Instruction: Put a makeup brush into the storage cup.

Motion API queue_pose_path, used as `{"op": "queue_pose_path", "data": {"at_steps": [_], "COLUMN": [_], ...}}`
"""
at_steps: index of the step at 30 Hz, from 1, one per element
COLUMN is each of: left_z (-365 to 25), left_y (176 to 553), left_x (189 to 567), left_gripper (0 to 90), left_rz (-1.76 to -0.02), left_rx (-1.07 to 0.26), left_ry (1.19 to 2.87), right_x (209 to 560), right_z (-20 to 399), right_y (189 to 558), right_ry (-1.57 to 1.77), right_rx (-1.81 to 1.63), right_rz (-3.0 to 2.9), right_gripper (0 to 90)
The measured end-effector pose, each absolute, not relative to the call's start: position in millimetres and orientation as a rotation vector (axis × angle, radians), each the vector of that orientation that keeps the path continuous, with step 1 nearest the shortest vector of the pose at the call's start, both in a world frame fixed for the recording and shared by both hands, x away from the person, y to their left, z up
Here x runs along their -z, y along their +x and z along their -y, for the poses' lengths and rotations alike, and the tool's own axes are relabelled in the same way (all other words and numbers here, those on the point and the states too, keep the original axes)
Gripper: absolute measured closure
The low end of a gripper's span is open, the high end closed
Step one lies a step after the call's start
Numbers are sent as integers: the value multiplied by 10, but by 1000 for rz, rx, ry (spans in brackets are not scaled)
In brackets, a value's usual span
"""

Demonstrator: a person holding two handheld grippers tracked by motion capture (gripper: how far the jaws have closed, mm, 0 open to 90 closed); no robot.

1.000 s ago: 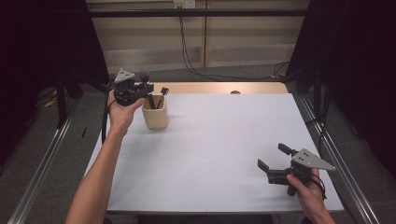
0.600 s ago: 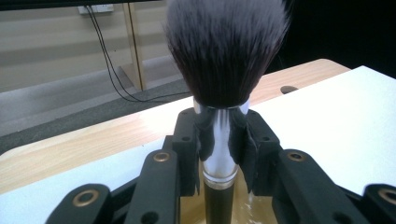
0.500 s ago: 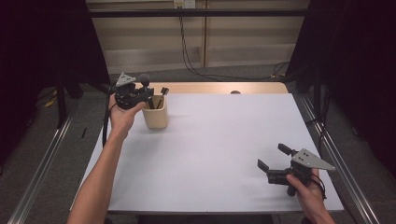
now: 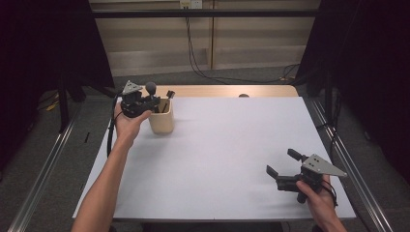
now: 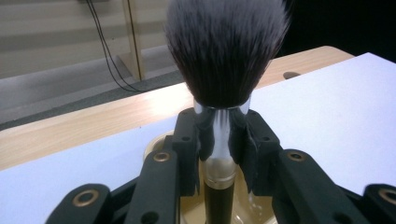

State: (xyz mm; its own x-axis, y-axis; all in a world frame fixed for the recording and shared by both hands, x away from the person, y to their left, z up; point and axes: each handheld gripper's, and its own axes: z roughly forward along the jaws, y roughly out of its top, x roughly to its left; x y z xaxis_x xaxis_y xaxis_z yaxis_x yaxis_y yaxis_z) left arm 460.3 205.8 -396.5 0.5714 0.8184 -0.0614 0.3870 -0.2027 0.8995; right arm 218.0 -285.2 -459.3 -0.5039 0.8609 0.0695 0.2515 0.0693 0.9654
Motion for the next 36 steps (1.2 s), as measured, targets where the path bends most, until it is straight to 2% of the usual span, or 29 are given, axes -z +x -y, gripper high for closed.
{"op": "queue_pose_path", "data": {"at_steps": [27,31,34,36], "left_z": [-2026,-2022,-2021,-2030], "left_y": [4596,4595,4593,4589], "left_x": [4123,4136,4131,4126], "left_gripper": [696,661,572,557], "left_rz": [-992,-989,-990,-986], "left_rx": [-524,-531,-536,-536], "left_ry": [1854,1852,1849,1845], "right_x": [4594,4593,4590,4590], "right_z": [2848,2849,2858,2857], "right_y": [2181,2180,2177,2176], "right_ry": [1104,1105,1096,1096], "right_rx": [-1459,-1460,-1453,-1454], "right_rz": [-1809,-1807,-1805,-1806], "right_gripper": [0,0,0,0]}}
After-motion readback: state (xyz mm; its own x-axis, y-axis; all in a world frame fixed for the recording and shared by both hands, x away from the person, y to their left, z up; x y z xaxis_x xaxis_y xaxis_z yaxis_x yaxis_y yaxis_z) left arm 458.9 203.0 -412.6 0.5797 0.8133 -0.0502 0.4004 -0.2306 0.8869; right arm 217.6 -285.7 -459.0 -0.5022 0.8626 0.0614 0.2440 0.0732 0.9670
